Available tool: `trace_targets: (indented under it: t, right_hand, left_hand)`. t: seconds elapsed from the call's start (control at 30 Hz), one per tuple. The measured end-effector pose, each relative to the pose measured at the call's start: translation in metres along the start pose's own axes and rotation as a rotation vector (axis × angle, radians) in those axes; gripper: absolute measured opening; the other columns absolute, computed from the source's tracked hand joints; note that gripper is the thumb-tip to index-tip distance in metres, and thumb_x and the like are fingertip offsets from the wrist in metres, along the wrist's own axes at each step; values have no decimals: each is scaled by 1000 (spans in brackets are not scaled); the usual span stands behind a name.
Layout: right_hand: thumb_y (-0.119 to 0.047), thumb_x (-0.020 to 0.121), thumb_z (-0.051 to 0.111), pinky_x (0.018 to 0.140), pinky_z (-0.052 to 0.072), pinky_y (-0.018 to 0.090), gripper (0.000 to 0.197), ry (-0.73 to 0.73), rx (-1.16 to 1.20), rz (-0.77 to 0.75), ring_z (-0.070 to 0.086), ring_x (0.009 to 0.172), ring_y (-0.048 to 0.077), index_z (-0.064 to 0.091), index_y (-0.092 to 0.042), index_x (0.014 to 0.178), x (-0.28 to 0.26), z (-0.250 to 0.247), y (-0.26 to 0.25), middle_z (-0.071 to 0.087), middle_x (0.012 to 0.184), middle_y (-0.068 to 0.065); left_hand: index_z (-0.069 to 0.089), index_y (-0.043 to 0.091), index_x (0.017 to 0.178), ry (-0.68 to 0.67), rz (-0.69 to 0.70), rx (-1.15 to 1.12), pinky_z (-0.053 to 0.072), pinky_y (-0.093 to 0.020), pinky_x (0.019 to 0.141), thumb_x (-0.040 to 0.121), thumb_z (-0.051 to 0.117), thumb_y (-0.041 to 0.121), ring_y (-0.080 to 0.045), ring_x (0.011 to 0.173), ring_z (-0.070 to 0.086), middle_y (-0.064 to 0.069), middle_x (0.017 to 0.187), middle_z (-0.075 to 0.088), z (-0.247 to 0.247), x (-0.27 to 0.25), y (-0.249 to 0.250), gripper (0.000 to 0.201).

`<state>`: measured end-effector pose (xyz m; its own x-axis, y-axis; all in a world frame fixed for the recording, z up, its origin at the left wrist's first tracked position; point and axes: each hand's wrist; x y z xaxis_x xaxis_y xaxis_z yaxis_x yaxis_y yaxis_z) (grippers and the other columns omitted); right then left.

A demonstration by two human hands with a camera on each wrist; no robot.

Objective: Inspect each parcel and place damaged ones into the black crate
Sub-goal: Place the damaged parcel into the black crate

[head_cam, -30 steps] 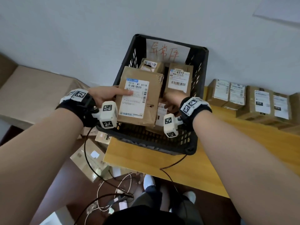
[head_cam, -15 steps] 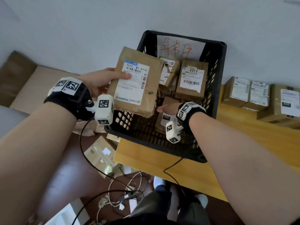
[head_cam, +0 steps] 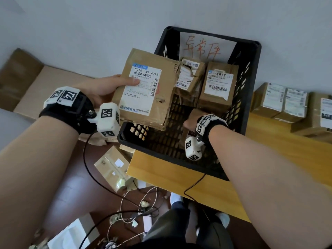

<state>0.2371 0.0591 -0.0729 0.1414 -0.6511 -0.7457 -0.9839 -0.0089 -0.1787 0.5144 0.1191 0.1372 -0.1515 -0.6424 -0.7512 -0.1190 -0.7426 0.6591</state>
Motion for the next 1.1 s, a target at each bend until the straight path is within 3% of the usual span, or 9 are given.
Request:
trace_targets:
  t: [0.1,0.23,0.3,0.4,0.53,0.67,0.77,0.9,1.1]
  right_hand:
    - [-59,77,63,66,55,35,56,-17,27,44,70,77,27,71,-14,109,9,6,15,72,92,6]
    - [-68,77,64,91,56,43,86,-6,87,87,65,113,34,52,-17,145,1,0,18,62,137,12]
    - [-53,91,63,93,52,37,72,-32,78,64,60,123,32,50,-11,149,-9,-5,16,56,145,12]
    - [-44,98,63,99,50,38,56,-99,-1,-34,58,128,29,55,-18,146,-9,-7,20,55,150,5]
    - [-27,108,51,104,44,35,45,-27,199,8,51,137,34,53,-3,146,-57,-46,19,53,149,17]
    - [-41,108,41,70,53,28,42,63,765,60,68,107,35,66,-8,113,-76,-75,19,64,131,20]
    - [-77,89,41,103,50,48,71,-40,945,105,63,123,37,59,-21,130,-69,-74,19,60,143,10]
    - [-53,97,63,99,55,53,67,-204,1059,94,61,125,40,48,-12,148,-88,-59,3,58,142,14]
    - [-27,91,73,91,56,60,65,-231,1023,81,63,119,48,47,-14,149,-65,-31,-11,49,152,19]
  left_hand:
    - [70,16,128,-49,-4,28,64,-39,74,56,99,44,-25,105,76,-13,129,72,1,1,4,83]
    - [85,22,96,-113,-37,-50,64,-37,69,66,91,38,-20,96,78,-8,116,77,11,-2,9,35]
    - [85,20,99,-166,-37,-47,64,-37,69,51,102,38,-22,97,78,-9,117,77,15,-2,7,54]
    - [85,18,96,-170,-60,-23,64,-36,66,68,90,37,-23,92,79,-10,112,78,24,1,6,35]
    - [70,12,125,-141,-93,73,64,-41,73,46,104,40,-28,103,76,-15,123,74,39,9,-3,91]
    - [65,8,129,-53,-190,196,64,-43,78,82,81,31,-25,98,76,-11,114,77,67,18,-5,55]
    - [68,10,108,-46,-277,230,62,-42,78,101,62,26,-21,80,77,-7,91,80,80,24,-9,19]
    - [67,9,107,-55,-308,240,51,-50,98,103,59,27,-27,94,70,-8,89,80,82,38,-19,19]
    - [59,3,135,187,-294,461,50,-54,107,100,66,34,-36,117,68,-17,126,71,67,79,-46,47]
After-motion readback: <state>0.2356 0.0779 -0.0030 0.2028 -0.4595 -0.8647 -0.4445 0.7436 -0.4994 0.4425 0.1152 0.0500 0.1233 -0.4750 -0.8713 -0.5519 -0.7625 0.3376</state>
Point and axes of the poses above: each hand's wrist, its own x-axis towards the middle knuckle, its own z-axis out of the palm, y = z × x
